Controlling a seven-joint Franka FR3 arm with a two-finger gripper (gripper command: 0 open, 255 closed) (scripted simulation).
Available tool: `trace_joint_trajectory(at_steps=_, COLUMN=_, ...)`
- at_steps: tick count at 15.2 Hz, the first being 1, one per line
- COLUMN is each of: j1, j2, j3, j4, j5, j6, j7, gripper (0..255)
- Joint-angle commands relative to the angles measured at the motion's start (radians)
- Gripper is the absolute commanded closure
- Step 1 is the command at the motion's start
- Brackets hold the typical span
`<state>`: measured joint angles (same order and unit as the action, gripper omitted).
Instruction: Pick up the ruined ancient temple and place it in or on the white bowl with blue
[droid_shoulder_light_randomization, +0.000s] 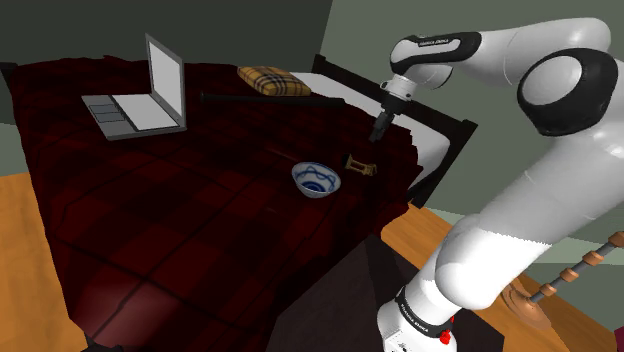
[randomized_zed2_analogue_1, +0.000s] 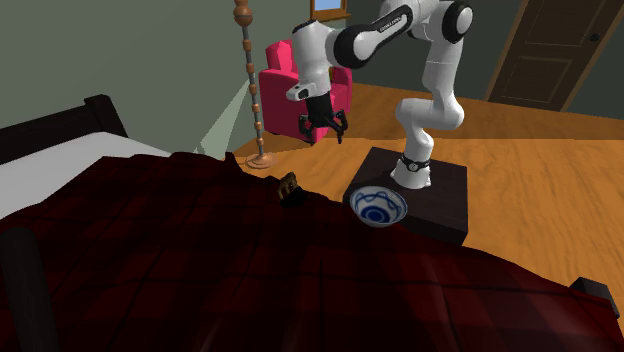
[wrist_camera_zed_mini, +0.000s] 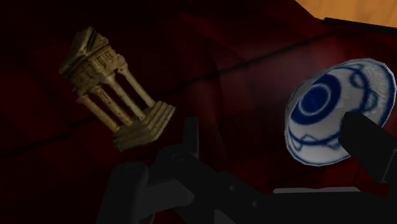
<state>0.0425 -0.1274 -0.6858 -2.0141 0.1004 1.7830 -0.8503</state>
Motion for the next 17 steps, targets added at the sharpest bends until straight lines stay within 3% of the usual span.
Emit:
trace_joint_trajectory(at_steps=1, j1=-0.007, j2=0.105, j3=-0.040, j4=0.058, j5=0.061, j6=-0.015, j7=-0.085, gripper=0)
trace_joint_trajectory(at_steps=5, j1=-0.076, j2=0.333, j3=-0.074, j4=0.197, j5=0.194, j6=-0.071, j7=-0.247, gripper=0)
trace_joint_trajectory(at_steps=9, j1=-0.192, j2=0.549, j3=-0.050, j4=0.363, j5=0.300, j6=-0.145, j7=-0.365, gripper=0)
trace_joint_trajectory(at_steps=15, j1=-0.388, j2=0.850, j3=0.026, j4=0.677, j5=0.395, j6=-0.274, j7=-0.452, gripper=0)
trace_joint_trajectory(at_steps=17, j1=-0.397, j2=0.868, j3=0.032, j4=0.685, j5=0.399, j6=-0.269, j7=-0.457, gripper=0)
